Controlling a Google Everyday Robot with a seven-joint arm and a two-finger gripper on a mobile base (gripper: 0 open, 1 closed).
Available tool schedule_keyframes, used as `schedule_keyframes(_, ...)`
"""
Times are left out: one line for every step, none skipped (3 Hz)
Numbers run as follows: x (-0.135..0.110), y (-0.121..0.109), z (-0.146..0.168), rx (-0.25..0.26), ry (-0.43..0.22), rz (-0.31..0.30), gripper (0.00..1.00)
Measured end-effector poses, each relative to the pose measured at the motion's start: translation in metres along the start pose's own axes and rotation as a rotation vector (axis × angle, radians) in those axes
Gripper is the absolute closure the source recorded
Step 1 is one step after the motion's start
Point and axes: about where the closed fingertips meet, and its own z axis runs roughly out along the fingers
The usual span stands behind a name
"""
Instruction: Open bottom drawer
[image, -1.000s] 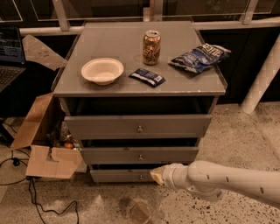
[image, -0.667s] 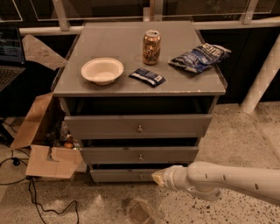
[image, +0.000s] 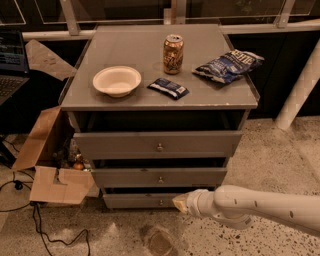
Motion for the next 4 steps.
schedule_keyframes(0.004, -0.015, 0.025, 0.005, -0.005, -0.012, 1.0)
schedule_keyframes(0.013, -0.031, 0.052, -0.001, 0.022, -0.049, 1.0)
schedule_keyframes(0.028, -0.054, 0.068, -0.015, 0.073, -0.075, 1.0)
schedule_keyframes(0.049, -0.078, 0.07, 0.0, 0.124, -0.053, 1.0)
